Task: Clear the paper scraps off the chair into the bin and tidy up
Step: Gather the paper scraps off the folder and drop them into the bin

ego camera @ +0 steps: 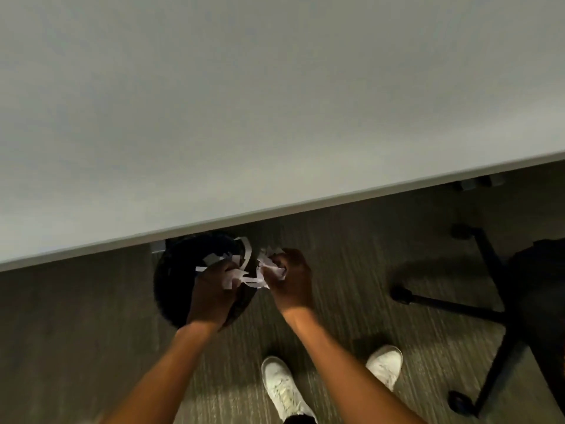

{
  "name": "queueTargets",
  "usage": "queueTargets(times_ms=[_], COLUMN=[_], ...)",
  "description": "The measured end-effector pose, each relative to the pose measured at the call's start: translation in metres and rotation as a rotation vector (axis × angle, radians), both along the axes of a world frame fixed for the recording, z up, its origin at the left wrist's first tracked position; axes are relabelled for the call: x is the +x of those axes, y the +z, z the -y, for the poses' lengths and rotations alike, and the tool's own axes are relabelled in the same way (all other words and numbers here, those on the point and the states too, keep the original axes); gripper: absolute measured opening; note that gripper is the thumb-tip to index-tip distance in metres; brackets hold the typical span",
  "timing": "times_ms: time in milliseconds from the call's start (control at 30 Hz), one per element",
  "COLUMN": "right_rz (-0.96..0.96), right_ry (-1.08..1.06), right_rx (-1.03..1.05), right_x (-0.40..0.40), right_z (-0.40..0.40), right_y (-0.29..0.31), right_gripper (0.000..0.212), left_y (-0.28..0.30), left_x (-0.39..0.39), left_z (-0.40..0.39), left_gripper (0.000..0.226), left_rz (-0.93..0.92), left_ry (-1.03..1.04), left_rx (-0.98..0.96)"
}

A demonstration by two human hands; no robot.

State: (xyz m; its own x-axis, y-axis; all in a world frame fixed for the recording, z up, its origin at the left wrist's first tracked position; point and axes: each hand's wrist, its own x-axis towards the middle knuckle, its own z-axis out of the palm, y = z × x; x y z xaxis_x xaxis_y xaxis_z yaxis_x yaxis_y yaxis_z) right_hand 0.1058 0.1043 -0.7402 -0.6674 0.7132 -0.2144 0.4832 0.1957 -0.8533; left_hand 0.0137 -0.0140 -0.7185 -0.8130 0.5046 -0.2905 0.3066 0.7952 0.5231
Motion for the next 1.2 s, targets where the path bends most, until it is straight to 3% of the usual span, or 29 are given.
queueTargets(times_ms=[300,467,633,733,867,1200], right_rz=[-0.013,0.071,-0.013,0.011,0.051,0.032], right_ry=[0.144,0.220,0.235,0.300,0.388,0.286], right_rx=[-0.057,-0.039,-0.081,-0.089,-0.090,-0.043], right_x=[-0.054,-0.073,-0.085,-0.089,-0.087,-0.061], right_z=[0.076,0.103,0.117,0.121,0.117,0.081], right_y=[0.001,-0.010,-0.012,-0.016,-0.020,-0.021], right_gripper=[0.026,0.023,0.024,0.041,0.067,0.062], left_y=[-0.005,-0.008,-0.014,-0.018,-0.023,-0.024], left_x=[-0.042,-0.056,-0.064,-0.065,-0.064,-0.047], left_z=[0.076,0.103,0.115,0.120,0.122,0.094], left_gripper=[0.025,0.026,0.024,0.030,0.050,0.057], left_rz=[0.005,-0.009,-0.004,0.058,0.101,0.076], left_ry=[0.130,0.176,0.244,0.279,0.242,0.112], left_rx=[0.014,0.076,0.114,0.167,0.105,0.108])
